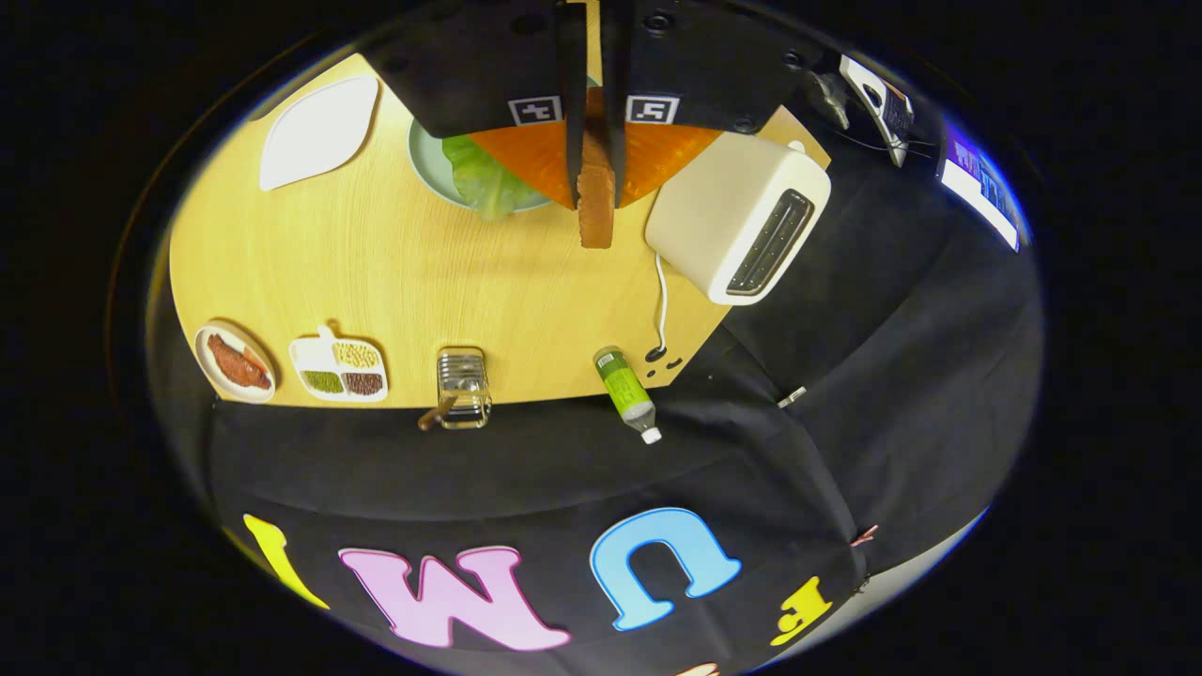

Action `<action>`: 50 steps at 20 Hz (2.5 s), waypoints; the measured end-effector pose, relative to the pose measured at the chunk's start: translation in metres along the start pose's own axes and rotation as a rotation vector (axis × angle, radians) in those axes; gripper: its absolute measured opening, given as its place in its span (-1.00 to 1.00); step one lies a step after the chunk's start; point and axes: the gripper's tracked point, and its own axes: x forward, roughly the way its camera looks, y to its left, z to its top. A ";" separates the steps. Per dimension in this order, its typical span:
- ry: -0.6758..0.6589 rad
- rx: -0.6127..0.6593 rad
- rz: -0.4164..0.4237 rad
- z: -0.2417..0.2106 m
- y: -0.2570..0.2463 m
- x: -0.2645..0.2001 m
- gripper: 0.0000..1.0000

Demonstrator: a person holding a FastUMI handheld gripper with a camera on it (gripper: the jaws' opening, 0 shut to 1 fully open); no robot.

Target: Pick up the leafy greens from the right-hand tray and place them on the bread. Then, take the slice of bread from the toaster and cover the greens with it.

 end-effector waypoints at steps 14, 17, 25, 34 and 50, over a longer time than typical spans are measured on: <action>0.095 0.062 -0.015 -0.048 -0.065 0.041 -0.71; 0.113 -0.007 -0.056 -0.059 -0.083 0.040 -0.49; 0.117 -0.147 -0.155 -0.068 -0.118 0.036 0.32; -0.028 -0.256 -0.234 -0.029 -0.125 -0.017 0.99; -0.609 -0.224 -0.476 0.123 -0.082 -0.218 0.99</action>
